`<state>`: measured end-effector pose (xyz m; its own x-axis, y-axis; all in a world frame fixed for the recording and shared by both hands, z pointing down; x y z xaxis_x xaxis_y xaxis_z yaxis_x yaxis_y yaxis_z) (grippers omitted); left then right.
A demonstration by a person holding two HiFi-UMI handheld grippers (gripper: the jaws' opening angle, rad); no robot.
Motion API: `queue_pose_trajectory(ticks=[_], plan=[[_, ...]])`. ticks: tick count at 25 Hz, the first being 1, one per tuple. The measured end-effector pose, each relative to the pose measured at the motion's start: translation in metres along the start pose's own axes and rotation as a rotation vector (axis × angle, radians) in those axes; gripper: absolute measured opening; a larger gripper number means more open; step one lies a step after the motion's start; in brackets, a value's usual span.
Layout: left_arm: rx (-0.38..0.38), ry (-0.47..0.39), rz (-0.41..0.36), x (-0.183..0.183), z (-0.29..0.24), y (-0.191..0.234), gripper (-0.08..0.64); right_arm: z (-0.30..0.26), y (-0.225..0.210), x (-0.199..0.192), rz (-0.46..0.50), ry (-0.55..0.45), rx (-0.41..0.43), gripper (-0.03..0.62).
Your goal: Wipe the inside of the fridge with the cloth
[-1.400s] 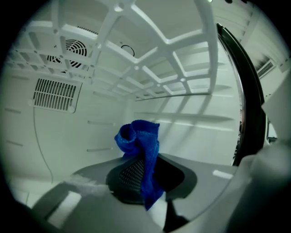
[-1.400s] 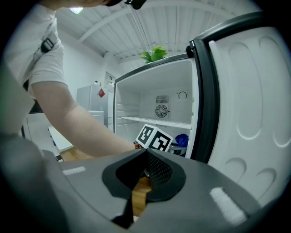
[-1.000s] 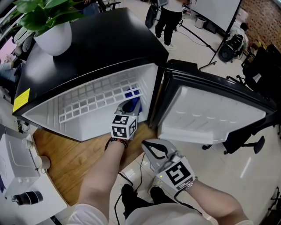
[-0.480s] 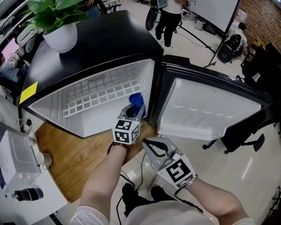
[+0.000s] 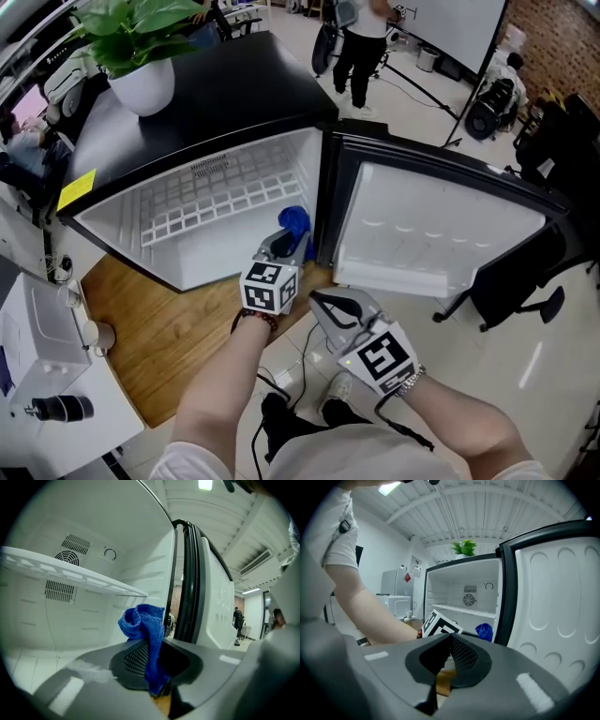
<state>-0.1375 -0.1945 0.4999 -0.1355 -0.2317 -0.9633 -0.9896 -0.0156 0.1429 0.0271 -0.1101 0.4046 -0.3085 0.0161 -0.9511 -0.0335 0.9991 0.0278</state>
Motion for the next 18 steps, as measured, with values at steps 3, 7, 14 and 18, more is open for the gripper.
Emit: queue_pose_trajectory(ticks=[3,7,14,18], plan=[[0.009,0.004,0.005,0.0,0.008,0.002,0.063,0.004,-0.003,0.001,-0.001,0.012,-0.002,0.002],[-0.004,0.008,0.002,0.003,0.024,0.0,0.064,0.011,-0.013,-0.001,-0.007,0.034,0.0,0.002],[-0.081,0.001,-0.003,0.016,0.061,-0.009,0.064,0.019,-0.04,-0.006,-0.046,0.064,0.014,0.017],[-0.202,0.0,-0.018,0.03,0.082,-0.018,0.064,0.015,-0.048,0.001,-0.045,0.075,0.03,0.06]])
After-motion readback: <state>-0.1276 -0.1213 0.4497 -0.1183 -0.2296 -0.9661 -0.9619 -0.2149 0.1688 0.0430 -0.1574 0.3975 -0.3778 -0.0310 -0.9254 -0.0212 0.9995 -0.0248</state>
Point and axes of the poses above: the fingertips, and each gripper's own axes: z backward along the fingers, y to its left, x out of its top, the point moved 8 cm from there along z, backward along the fingers, and after that the axes turned 8 degrees about x, right-handed, at the moved point
